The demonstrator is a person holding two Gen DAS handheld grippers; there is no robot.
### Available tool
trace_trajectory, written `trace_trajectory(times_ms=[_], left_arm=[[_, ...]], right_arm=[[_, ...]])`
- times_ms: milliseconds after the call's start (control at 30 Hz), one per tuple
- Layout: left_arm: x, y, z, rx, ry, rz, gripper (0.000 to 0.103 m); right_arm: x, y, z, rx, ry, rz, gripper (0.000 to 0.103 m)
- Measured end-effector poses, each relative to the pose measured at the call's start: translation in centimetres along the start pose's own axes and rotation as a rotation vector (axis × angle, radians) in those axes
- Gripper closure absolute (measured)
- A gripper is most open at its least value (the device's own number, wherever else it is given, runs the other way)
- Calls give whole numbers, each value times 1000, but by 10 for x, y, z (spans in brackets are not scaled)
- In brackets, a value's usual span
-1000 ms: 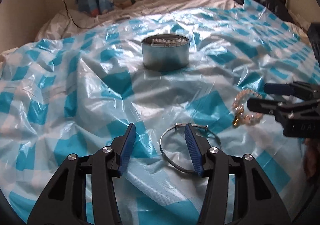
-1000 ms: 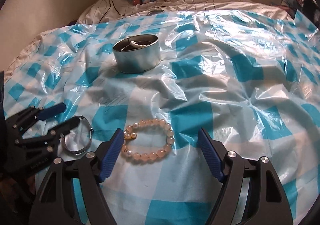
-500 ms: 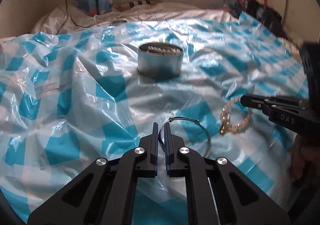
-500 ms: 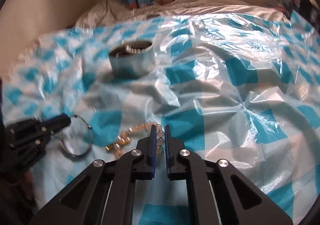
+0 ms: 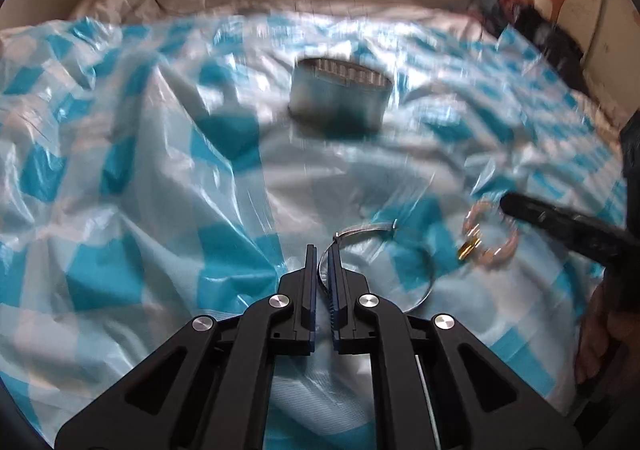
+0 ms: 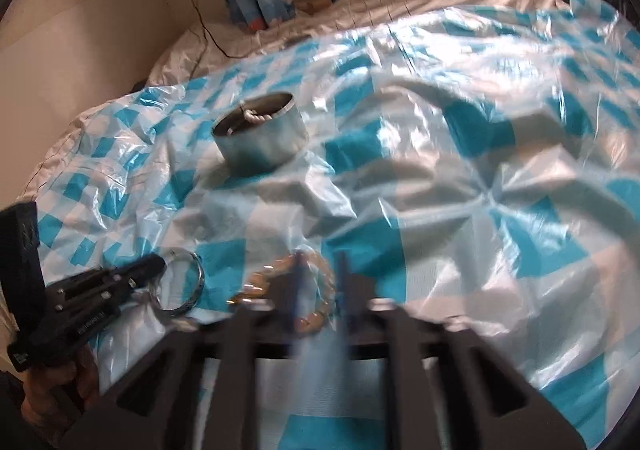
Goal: Organize jewelry
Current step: 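Carry the silver hoop with the left tool while the right tool carries the peach beads to the tin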
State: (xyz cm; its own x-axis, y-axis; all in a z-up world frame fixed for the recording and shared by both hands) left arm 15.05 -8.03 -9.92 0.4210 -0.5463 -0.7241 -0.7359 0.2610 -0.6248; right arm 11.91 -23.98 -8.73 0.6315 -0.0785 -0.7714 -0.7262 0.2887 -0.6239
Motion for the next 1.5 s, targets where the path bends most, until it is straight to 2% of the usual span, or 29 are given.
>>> trace_trajectory(times_ms=[100,267,300,333,367,400,433,467,533,667,733,800,1000,1200,1500], left_arm=[[1,1,-1,8,-7,4,96],[4,3,0,9,-10,21,94],[5,4,-1,11,-13,24,94],[5,4,-1,16,-19,26,94],[5,4,-2,22,-25,24,94],[4,4,-2,31,-30,21,95],[4,3,-4,35,-30,17,96],[2,2,-5,39,-28,8,99],[-3,0,-7,41,-22,-17,99],[-10,-7,-8,11,11,-66,99],[-11,-7,-8,-4,23,-71,99],[-12,-8,-7,-11,25,-77,99],[-13,-9,-8,-16,30,-81,99],[-13,-10,-7,-16,29,-82,99],[-26,-20,-19,13,57,-144,99]], right_arm=[[0,2,3,-28,22,-5,53],[10,11,10,-129,106,14,52],[11,12,13,-159,121,9,55],[10,14,15,-180,123,3,59],[9,15,16,-191,124,-2,69],[8,16,17,-202,127,-6,84],[7,16,18,-203,124,-10,90],[7,16,17,-192,108,-5,95],[7,14,12,-121,51,10,95],[2,4,-2,108,-170,37,95],[-4,-3,-3,200,-292,32,95],[-9,-8,-3,261,-377,27,95],[-13,-15,-8,350,-459,25,95],[-27,-20,1,351,-545,6,95],[-41,-25,4,360,-603,-15,95]])
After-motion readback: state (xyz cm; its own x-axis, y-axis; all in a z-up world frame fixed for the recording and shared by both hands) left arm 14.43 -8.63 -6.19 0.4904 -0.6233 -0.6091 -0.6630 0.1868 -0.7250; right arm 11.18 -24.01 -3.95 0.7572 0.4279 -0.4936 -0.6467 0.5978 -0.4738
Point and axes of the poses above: each gripper's, at about its wrist camera, not at the fingertips, and x roughly the way its jaws point, z to its left, y to its underside, the point moved 10 cm from there along x, roughly the way its jaws point, and after that the axes turned 14 degrees about y, right-handed, at the moved point
